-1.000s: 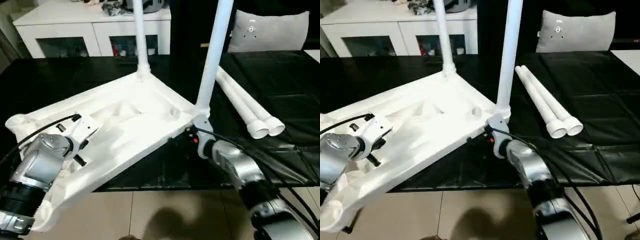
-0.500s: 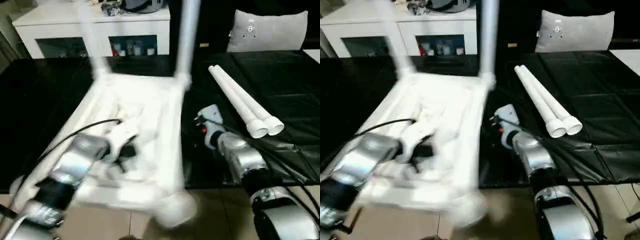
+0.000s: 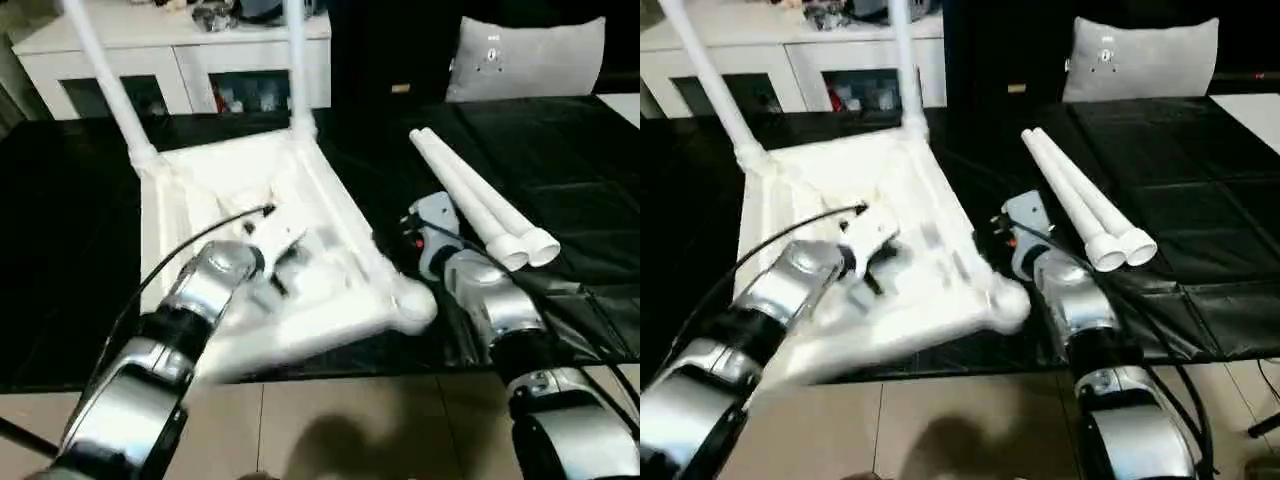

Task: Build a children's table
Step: Rotate table base

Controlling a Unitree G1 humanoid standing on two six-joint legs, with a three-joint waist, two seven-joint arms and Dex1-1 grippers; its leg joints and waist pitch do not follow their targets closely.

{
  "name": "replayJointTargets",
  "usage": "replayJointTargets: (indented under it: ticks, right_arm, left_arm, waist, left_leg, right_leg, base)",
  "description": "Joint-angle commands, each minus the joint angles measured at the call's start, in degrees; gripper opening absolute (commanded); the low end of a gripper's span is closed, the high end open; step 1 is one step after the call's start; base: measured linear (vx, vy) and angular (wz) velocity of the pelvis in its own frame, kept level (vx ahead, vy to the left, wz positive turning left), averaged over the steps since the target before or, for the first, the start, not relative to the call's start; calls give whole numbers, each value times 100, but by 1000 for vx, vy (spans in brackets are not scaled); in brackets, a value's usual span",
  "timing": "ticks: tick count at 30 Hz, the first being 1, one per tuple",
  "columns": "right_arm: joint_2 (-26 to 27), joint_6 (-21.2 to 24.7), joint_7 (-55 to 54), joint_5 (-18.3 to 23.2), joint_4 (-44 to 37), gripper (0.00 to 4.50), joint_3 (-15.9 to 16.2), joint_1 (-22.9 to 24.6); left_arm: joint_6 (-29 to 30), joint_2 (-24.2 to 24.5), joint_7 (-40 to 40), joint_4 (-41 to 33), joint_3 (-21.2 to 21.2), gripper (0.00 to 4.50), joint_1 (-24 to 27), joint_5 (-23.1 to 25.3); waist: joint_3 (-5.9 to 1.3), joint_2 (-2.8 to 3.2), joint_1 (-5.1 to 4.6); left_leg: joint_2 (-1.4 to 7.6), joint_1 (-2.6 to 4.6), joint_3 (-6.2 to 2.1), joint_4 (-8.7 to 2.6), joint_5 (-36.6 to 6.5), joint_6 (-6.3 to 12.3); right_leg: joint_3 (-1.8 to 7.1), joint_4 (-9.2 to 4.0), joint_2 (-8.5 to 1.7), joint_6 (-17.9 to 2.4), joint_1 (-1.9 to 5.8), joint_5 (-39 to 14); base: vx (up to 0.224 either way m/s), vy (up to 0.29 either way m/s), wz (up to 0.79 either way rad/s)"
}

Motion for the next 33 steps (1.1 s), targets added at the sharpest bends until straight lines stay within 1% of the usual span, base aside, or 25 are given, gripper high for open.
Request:
replayJointTargets:
  ticks: [1,2,3,4,5,7,8,10,11,12,13,14,15,16,17,18,19,20,21,22,25,28,29,32,33]
  right_arm:
    - [-118,56,-261,29,-302,450,-175,71]
    - [-118,56,-261,29,-302,450,-175,71]
    - [-154,108,-255,125,-468,450,-285,123]
    - [-176,158,-259,217,-627,450,-392,170]
    - [-198,170,-373,249,-728,450,-498,204]
    - [-207,179,-462,312,-852,450,-617,254]
    - [-201,242,-484,355,-951,450,-668,297]
    - [-198,582,-537,392,-1243,450,-720,434]
    - [-184,771,-558,434,-1427,450,-732,524]
    - [-176,928,-533,459,-1725,450,-706,690]
    - [-166,1007,-482,472,-2062,450,-652,895]
    - [-157,1051,-462,479,-2248,450,-624,1009]
    - [-149,1093,-451,486,-2438,450,-593,1123]
    - [-108,1173,-486,519,-2720,450,-578,1296]
    - [-48,1286,-530,581,-3112,450,-546,1529]
    - [-48,1286,-530,581,-3112,450,-546,1529]
    - [-8,1393,-508,642,-3448,450,-486,1710]
    - [-6,1402,-504,647,-3471,450,-481,1722]
    - [-4,1603,-465,582,-3819,450,-293,1886]
    - [-6,1663,-457,540,-3911,450,-226,1932]
    - [100,1853,-611,510,-3997,450,-245,1987]
    - [217,1952,-769,526,-4033,450,-325,2030]
    - [257,2041,-893,492,-4144,450,-339,2122]
    - [262,2163,-966,505,-4443,450,-300,2345]
    - [249,2199,-965,502,-4519,450,-280,2406]
  left_arm:
    - [-450,-2,512,349,289,9,-153,3]
    - [-450,-2,512,349,289,9,-153,3]
    - [-696,-86,519,422,424,9,-157,-148]
    - [-824,-161,445,384,565,9,-131,-304]
    - [-883,-199,300,251,652,9,-69,-423]
    - [-866,-217,31,-11,733,9,45,-573]
    - [-913,-229,-56,-61,771,35,73,-663]
    - [-871,-274,-51,-374,938,43,204,-898]
    - [-850,-306,-53,-506,1021,43,269,-1028]
    - [-729,-337,-58,-935,1100,49,467,-1189]
    - [-547,-384,-46,-1425,1190,60,701,-1362]
    - [-433,-415,-32,-1695,1246,74,831,-1451]
    - [-320,-450,-22,-1959,1310,82,961,-1527]
    - [-179,-489,57,-2368,1386,84,1166,-1615]
    - [2,-516,193,-2914,1467,86,1446,-1665]
    - [2,-516,193,-2914,1467,93,1446,-1665]
    - [166,-533,384,-3290,1532,105,1640,-1638]
    - [177,-534,401,-3312,1537,124,1651,-1635]
    - [353,-593,686,-3767,1670,124,1883,-1682]
    - [447,-609,761,-3941,1696,126,1977,-1701]
    - [752,-655,922,-4382,1723,128,2248,-1681]
    - [899,-682,1029,-4635,1745,128,2466,-1637]
    - [970,-692,1105,-4817,1739,128,2671,-1589]
    - [1097,-731,1219,-5095,1721,128,2885,-1565]
    - [1134,-753,1263,-5159,1724,128,2920,-1568]
  waist:
    - [-434,-54,15]
    - [-447,-53,23]
    - [-445,-56,40]
    - [-452,-30,46]
    - [-451,-80,81]
    - [-462,-73,104]
    - [-455,-94,112]
    - [-432,-107,111]
    - [-429,-102,106]
    - [-419,-121,100]
    - [-407,-118,104]
    - [-408,-137,108]
    - [-395,-125,104]
    - [-393,-152,98]
    - [-376,-164,90]
    - [-380,-152,91]
    - [-361,-146,73]
    - [-358,-150,69]
    - [-340,-123,60]
    - [-336,-131,55]
    - [-315,-150,45]
    - [-316,-130,52]
    - [-320,-154,54]
    - [-332,-146,80]
    - [-329,-168,87]
  left_leg:
    - [263,68,-137,-359,-980,371]
    - [269,81,-131,-355,-893,391]
    - [262,78,-122,-344,-865,437]
    - [263,82,-119,-337,-853,450]
    - [282,77,-111,-336,-769,528]
    - [291,76,-112,-332,-691,556]
    - [298,73,-110,-332,-649,593]
    - [302,68,-100,-339,-669,614]
    - [301,80,-98,-344,-739,613]
    - [310,76,-96,-353,-768,587]
    - [336,75,-100,-366,-830,545]
    - [336,73,-101,-368,-852,547]
    - [340,75,-97,-377,-928,502]
    - [333,73,-93,-382,-951,497]
    - [329,63,-98,-398,-1015,445]
    - [340,66,-107,-407,-1023,421]
    - [336,63,-108,-418,-1085,395]
    - [332,62,-109,-425,-1124,373]
    - [320,75,-111,-431,-1236,336]
    - [334,62,-123,-446,-1267,287]
    - [301,91,-114,-453,-1465,208]
    - [300,82,-128,-463,-1469,144]
    - [312,83,-134,-471,-1441,116]
    - [323,85,-133,-473,-1356,102]
    - [317,75,-129,-474,-1310,103]
  right_leg:
    - [299,-414,-376,-880,360,-1137]
    - [302,-397,-379,-925,354,-1011]
    - [302,-398,-388,-984,348,-965]
    - [305,-385,-398,-1021,354,-922]
    - [315,-382,-410,-1091,350,-807]
    - [317,-355,-424,-1149,354,-734]
    - [314,-340,-428,-1201,349,-739]
    - [321,-349,-425,-1196,351,-851]
    - [320,-374,-419,-1145,336,-991]
    - [323,-372,-418,-1125,348,-1067]
    - [328,-373,-428,-1088,342,-1189]
    - [326,-385,-437,-1073,342,-1249]
    - [329,-405,-431,-1010,327,-1435]
    - [328,-424,-427,-973,323,-1517]
    - [327,-444,-419,-861,311,-1750]
    - [332,-436,-415,-830,315,-1768]
    - [335,-458,-399,-764,293,-1849]
    - [333,-456,-392,-738,299,-1877]
    - [332,-490,-391,-662,273,-2047]
    - [335,-487,-386,-626,293,-2036]
    - [335,-550,-383,-478,248,-2434]
    - [337,-556,-375,-395,238,-2455]
    - [345,-546,-369,-381,235,-2300]
    - [363,-516,-369,-372,240,-2086]
    - [364,-508,-364,-388,246,-1966]
  base:
    - [0,0,0]
    - [0,0,0]
    - [0,0,0]
    - [0,0,0]
    - [0,0,0]
    - [0,0,0]
    - [0,0,0]
    - [0,0,0]
    - [0,0,0]
    - [0,0,0]
    - [0,0,0]
    - [0,0,0]
    - [0,0,0]
    - [0,0,0]
    - [0,0,0]
    - [0,0,0]
    - [0,0,0]
    - [0,0,0]
    - [0,0,0]
    - [0,0,0]
    - [0,0,0]
    - [0,0,0]
    - [0,0,0]
    - [0,0,0]
    - [0,0,0]
